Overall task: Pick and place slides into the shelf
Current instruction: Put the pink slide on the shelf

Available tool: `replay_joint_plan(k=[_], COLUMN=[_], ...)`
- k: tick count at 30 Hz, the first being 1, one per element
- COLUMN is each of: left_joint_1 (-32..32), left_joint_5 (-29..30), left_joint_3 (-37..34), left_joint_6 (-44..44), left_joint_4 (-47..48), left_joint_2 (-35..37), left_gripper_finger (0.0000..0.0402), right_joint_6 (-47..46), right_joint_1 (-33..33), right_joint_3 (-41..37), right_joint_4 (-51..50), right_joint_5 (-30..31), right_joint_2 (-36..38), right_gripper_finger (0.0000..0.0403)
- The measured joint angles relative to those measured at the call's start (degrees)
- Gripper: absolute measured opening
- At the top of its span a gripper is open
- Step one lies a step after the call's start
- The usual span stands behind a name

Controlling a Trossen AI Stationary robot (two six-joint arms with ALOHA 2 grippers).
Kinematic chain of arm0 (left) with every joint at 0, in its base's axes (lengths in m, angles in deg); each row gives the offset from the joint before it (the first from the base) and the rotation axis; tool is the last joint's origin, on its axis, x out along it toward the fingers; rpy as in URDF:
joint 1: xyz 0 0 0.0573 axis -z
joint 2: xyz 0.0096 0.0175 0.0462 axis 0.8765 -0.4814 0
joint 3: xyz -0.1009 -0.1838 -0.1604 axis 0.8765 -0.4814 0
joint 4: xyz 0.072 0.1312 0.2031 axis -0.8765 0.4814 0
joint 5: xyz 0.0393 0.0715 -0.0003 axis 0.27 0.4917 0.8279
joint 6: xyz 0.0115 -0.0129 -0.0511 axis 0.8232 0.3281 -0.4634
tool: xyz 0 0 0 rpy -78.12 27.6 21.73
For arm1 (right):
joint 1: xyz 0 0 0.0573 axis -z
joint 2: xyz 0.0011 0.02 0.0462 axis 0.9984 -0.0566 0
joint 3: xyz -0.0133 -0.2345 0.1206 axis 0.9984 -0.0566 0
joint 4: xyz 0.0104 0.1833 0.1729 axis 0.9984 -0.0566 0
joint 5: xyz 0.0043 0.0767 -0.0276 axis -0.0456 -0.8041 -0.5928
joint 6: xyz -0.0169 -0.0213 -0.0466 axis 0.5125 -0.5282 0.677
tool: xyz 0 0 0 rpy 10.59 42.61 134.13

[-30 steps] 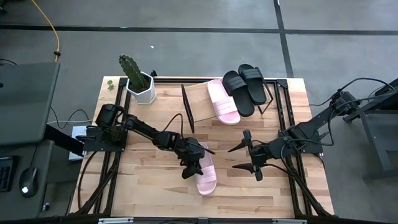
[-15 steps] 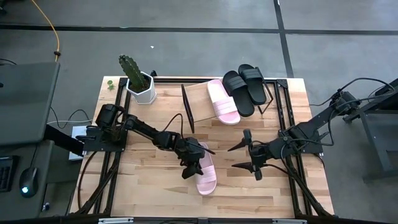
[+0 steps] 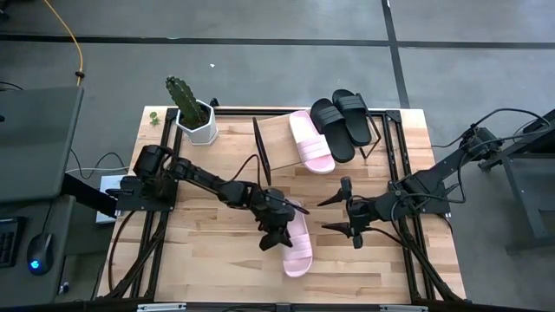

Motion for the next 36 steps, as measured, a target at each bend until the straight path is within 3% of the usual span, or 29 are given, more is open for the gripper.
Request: replay_joint_plan(k=[6,21,36], left_joint_1=[0.0,-1.0,-3.9], left_joint_5=[0.0,1.1,6.5], left_joint_3=[5.2,19.4,35.6], left_joint_6=[3.1,11.5,18.2], left_joint_4=[8.3,26.4,48.1], left_joint_2=[0.0,0.1,1.2], left_gripper_finger=[0.0008,0.001,0.001], right_joint_6=[2.0,5.9,7.1], right_joint_1=[-1.7,-13.3,-15.0], right_joint_3=[0.6,3.4,3.4], right_joint_4=[-1.9,-7.7,-7.9], right_joint_5=[1.9,21.8,23.5], right_joint_2=[0.2,0.2,0.1], right_gripper_finger=[0.0266,0.0266,0.0266])
